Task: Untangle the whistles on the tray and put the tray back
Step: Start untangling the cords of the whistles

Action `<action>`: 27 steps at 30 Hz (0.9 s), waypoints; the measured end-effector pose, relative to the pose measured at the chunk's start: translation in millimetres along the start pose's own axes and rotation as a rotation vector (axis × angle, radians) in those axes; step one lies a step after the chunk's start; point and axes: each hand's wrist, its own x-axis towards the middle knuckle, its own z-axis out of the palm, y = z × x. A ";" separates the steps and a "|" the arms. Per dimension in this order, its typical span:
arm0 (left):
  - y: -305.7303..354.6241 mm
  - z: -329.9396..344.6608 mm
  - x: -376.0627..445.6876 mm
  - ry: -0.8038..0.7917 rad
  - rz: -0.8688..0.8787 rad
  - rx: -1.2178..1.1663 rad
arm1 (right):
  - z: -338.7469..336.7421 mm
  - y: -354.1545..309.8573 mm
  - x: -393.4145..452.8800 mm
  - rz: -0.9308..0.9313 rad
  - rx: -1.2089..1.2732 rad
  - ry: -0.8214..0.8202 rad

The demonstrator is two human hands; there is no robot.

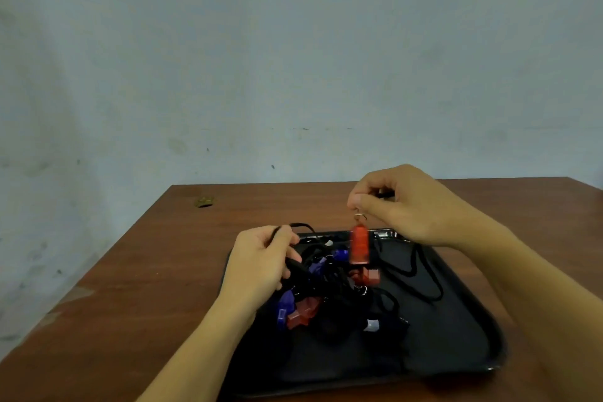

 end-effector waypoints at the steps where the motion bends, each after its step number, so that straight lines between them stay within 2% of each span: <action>1: -3.4 -3.2 1.4 -0.002 0.039 0.156 | -1.4 0.4 0.5 0.012 0.016 0.001; 3: -0.7 -2.3 -2.3 -0.024 0.114 0.381 | -4.1 0.2 -0.2 0.012 0.020 0.003; 4: 0.1 -1.4 -5.3 -0.012 0.181 0.421 | -3.0 -0.5 0.8 0.002 0.022 0.001; 7: 8.8 5.0 -16.1 -0.072 0.328 0.302 | 2.7 -3.9 2.6 -0.035 0.112 -0.009; 10: 8.8 12.7 -21.3 -0.244 0.321 0.216 | 10.0 -8.3 1.1 -0.066 0.295 -0.026; 12: 9.8 16.8 -21.9 -0.303 0.349 0.129 | 13.2 -8.5 -0.1 -0.072 0.376 -0.011; 15: 14.6 15.5 -22.4 -0.291 0.291 -0.097 | 18.2 -3.3 0.5 -0.071 0.464 0.059; 19: 15.3 9.7 -22.6 -0.376 0.072 -0.376 | 25.3 8.3 -2.8 -0.029 0.731 0.147; 24: 18.9 13.2 -21.2 -0.380 0.019 -0.560 | 52.1 24.4 -1.7 -0.030 0.613 0.283; 27: 15.3 17.6 -22.2 -0.421 -0.008 -0.568 | 73.6 40.4 -2.6 -0.013 0.495 0.365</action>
